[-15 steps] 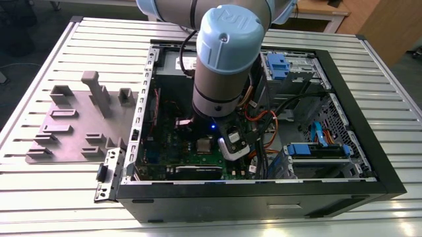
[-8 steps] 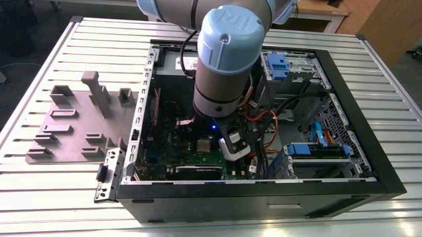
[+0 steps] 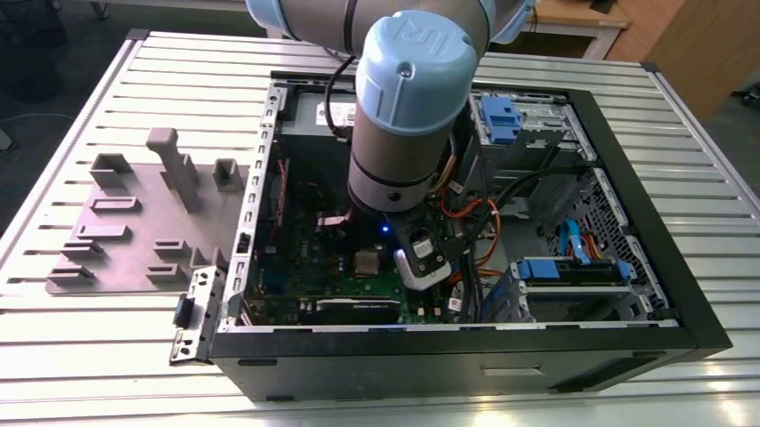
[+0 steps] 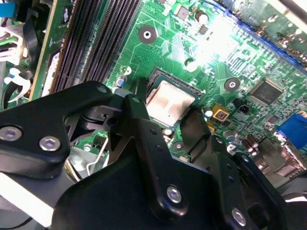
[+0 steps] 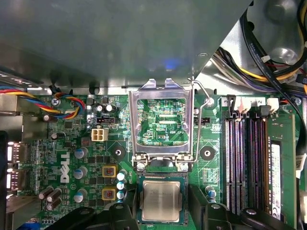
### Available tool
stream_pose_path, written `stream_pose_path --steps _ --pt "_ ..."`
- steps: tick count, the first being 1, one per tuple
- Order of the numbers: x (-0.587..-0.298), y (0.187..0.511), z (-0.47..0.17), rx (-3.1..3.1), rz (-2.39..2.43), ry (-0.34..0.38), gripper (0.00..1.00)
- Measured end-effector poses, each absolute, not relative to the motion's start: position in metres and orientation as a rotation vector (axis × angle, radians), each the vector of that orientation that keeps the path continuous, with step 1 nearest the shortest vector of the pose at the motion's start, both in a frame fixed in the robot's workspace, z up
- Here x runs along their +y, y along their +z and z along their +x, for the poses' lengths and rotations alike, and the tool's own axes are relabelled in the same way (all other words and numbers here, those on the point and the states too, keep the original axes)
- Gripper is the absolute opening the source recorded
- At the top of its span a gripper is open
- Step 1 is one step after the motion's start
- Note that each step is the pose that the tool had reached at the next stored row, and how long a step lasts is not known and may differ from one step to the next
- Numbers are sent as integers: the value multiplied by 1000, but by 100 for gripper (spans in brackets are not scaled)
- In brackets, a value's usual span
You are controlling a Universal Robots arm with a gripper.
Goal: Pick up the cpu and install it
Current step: 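Place the cpu into insertion slot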
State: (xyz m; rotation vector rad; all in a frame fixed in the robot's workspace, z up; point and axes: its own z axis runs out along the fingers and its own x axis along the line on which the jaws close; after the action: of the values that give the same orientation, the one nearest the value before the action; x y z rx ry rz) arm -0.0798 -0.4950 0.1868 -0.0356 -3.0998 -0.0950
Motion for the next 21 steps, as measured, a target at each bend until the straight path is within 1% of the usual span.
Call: stream_pose_path --steps 11,12,14,15,21 --pt "-495 190 -80 -3100 -35 -98 55" --pt "-495 190 -80 -3099 -35 -98 53" --pt "-495 190 -80 -3100 -36 -99 53" --pt "-495 190 -80 -3100 -36 -100 47" --pt "-495 189 -80 -3099 -35 -101 47"
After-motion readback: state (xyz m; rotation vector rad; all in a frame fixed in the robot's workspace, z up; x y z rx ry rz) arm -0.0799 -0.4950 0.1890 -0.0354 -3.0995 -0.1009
